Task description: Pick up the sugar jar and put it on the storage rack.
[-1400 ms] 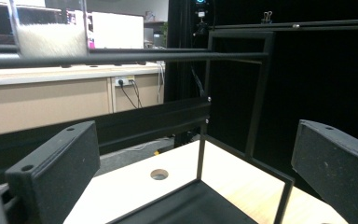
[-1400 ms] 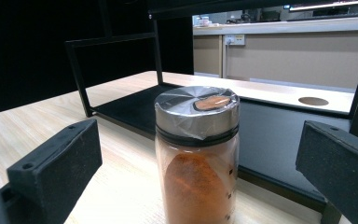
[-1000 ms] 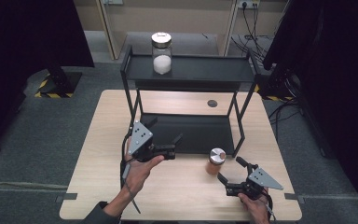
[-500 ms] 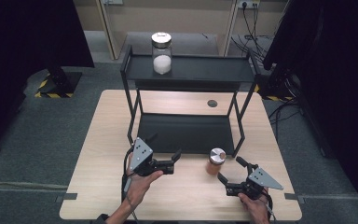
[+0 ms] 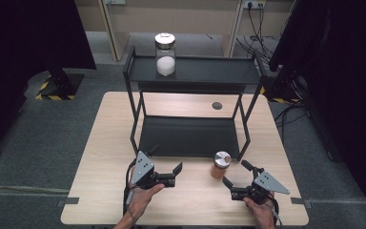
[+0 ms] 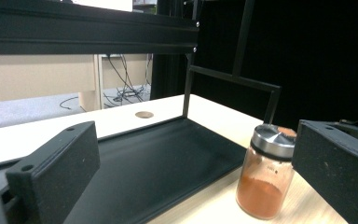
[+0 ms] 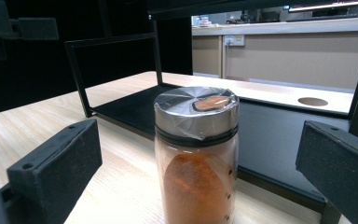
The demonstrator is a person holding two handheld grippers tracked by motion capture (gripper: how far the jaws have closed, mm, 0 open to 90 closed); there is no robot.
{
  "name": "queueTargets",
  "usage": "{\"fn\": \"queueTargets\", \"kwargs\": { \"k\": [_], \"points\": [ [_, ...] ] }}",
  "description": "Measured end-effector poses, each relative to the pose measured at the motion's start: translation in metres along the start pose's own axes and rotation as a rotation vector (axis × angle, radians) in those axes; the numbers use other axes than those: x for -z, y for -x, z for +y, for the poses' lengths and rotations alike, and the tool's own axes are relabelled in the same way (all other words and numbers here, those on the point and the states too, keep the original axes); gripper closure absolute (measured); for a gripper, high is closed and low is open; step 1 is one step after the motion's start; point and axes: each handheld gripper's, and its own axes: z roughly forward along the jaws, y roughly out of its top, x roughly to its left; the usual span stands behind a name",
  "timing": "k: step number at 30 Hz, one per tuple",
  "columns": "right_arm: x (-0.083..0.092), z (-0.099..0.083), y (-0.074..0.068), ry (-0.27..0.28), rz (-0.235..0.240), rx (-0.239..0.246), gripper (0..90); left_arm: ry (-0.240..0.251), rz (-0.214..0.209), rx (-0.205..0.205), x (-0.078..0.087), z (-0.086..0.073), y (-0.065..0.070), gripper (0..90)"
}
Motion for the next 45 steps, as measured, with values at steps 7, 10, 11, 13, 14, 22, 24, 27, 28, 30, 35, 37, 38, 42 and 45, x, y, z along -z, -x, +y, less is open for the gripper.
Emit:
{"fn": "queueTargets", "kwargs": {
  "k": [7, 10, 11, 13, 14, 22, 24, 27, 28, 30, 35, 37, 38, 42, 45],
  "points": [
    [0.0, 0.0, 0.0, -0.001, 0.0, -0.001, 0.2, -0.011, -0.009, -0.013, 0.004, -0.014, 0.0, 0.2],
    [0.0, 0.0, 0.0, -0.001, 0.0, 0.001, 0.3, -0.01, -0.013, -0.024, 0.004, -0.02, 0.001, 0.3],
    [0.0, 0.0, 0.0, -0.001, 0.0, 0.0, 0.2, -0.012, -0.013, -0.028, 0.005, -0.023, 0.001, 0.2],
    [0.0, 0.0, 0.001, 0.0, 0.0, 0.001, 0.3, -0.009, -0.011, -0.035, 0.006, -0.026, 0.002, 0.3],
    [0.0, 0.0, 0.001, 0.0, 0.001, 0.0, 0.2, -0.01, -0.01, -0.037, 0.006, -0.028, 0.003, 0.3],
    [0.0, -0.001, 0.001, 0.0, 0.001, -0.002, 0.3, -0.019, -0.018, -0.038, 0.009, -0.039, 0.004, 0.3],
    [0.0, -0.001, 0.002, 0.001, 0.001, -0.002, 0.2, -0.016, -0.016, -0.038, 0.01, -0.042, 0.003, 0.3],
    [0.0, -0.001, 0.002, 0.001, 0.002, -0.001, 0.3, -0.014, -0.015, -0.039, 0.013, -0.046, 0.002, 0.3],
    [0.0, -0.001, 0.002, 0.001, 0.002, -0.002, 0.2, -0.017, -0.012, -0.04, 0.014, -0.047, 0.003, 0.3],
    [0.0, -0.001, 0.002, 0.002, 0.001, -0.003, 0.2, -0.024, -0.006, -0.037, 0.016, -0.05, 0.003, 0.3],
    [0.0, -0.001, 0.002, 0.002, 0.002, -0.009, 0.2, -0.037, 0.006, -0.031, 0.02, -0.055, 0.006, 0.3],
    [0.0, -0.001, 0.002, 0.002, 0.002, -0.011, 0.2, -0.042, 0.009, -0.039, 0.021, -0.056, 0.006, 0.3],
    [0.0, -0.001, 0.002, 0.003, 0.002, -0.011, 0.2, -0.043, 0.009, -0.038, 0.021, -0.057, 0.006, 0.3],
    [0.001, -0.001, 0.002, 0.005, -0.001, -0.007, 0.2, -0.048, 0.001, -0.039, 0.021, -0.058, 0.007, 0.3],
    [0.0, -0.001, 0.001, 0.004, -0.002, -0.006, 0.2, -0.049, -0.006, -0.035, 0.022, -0.058, 0.007, 0.3]
  ]
}}
